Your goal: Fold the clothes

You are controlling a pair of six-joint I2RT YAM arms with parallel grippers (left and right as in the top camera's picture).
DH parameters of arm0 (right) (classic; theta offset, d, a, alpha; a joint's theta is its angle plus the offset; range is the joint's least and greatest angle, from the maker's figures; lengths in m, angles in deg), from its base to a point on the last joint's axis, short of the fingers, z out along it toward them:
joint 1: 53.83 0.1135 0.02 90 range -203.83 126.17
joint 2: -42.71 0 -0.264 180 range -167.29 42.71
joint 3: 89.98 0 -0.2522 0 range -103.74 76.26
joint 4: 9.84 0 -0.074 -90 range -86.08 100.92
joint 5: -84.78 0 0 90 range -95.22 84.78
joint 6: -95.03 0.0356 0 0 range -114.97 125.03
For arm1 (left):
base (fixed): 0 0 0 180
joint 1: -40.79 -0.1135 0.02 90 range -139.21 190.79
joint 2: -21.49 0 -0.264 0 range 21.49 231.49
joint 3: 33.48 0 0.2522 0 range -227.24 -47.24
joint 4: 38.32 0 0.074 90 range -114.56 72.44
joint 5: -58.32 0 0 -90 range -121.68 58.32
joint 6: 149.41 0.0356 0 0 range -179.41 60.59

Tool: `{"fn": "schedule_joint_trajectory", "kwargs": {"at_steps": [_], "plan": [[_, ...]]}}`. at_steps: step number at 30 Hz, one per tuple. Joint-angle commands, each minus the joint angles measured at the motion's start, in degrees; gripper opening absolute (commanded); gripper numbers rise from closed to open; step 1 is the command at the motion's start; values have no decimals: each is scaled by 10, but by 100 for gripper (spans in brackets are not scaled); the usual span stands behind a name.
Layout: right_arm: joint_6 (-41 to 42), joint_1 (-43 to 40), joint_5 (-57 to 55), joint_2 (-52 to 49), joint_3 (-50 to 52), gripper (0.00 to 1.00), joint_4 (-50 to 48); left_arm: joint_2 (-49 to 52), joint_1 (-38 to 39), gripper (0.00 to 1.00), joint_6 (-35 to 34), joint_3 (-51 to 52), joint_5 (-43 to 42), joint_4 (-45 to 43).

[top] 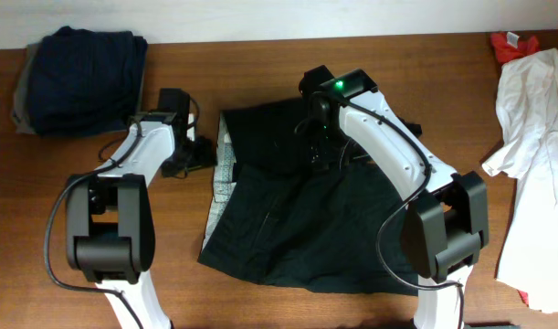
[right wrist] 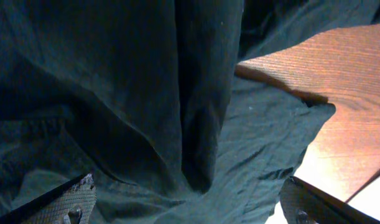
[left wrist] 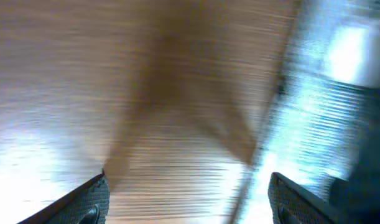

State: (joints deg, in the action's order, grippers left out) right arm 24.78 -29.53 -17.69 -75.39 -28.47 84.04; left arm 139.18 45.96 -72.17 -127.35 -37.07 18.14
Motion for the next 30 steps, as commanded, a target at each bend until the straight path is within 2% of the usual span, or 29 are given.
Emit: {"fn": "schedule_joint_trajectory", "kwargs": {"at_steps": [1, 11, 22, 30], "plan": [[9, -4, 3, 6, -5, 98, -4, 22, 31, 81, 41, 2, -99, -3], [9, -4, 3, 3, 26, 98, -13, 14, 60, 80, 71, 2, -103, -15], [33, -4, 6, 3, 50, 98, -45, -130, 64, 79, 85, 2, -97, 53], [33, -4, 26, 3, 50, 98, -45, -102, 109, 80, 85, 13, -133, 74]]}}
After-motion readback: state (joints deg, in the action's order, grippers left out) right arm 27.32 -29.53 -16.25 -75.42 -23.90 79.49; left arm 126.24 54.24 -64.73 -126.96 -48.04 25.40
